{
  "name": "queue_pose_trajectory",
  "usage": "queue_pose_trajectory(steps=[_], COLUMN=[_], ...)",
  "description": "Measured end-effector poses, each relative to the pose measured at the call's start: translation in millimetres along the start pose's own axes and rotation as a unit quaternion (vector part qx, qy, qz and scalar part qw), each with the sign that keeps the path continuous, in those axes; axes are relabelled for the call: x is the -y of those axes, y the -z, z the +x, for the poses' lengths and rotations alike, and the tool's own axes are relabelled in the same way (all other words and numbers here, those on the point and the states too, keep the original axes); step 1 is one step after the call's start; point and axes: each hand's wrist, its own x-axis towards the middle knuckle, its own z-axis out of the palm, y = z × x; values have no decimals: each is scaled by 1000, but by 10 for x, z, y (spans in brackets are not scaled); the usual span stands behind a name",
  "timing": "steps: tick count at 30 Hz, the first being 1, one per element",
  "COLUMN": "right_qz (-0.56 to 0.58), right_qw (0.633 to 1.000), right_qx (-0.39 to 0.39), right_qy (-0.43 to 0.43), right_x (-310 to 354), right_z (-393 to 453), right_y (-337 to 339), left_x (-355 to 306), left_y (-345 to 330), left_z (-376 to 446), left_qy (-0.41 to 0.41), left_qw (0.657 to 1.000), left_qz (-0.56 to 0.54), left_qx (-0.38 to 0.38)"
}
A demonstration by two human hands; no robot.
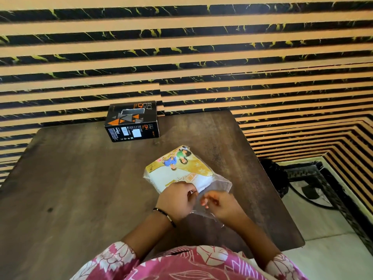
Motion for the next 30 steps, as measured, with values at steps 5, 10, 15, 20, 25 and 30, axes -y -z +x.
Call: queue_pose_trajectory(steps=[5,10,15,20,25,30], right_qz=[457,578,629,638,653,702], right_qw=[846,729,687,691,695,669], right_qx=[-26,-37,-46,-19,-38,-78], right_qy=[-272,-366,-360,-338,-299,-231], right_x=[92,148,97,87,143,131], right_z=[316,406,429,495,545,502], right_y=[-253,-312,-395,-395,-474,-477], left_x=[-107,-176,-201,-229,-271,-273], left_y=[124,180,166,221,263,260], left_z=[22,-2,-19,-22,-47,-45], left_qy=[-15,-18,-19,-37,-43,-38], left_qw=[998,997,994,996,996,996], left_qz=[56,78,101,87,78,75], left_qx=[-11,2,30,1,-20,-9])
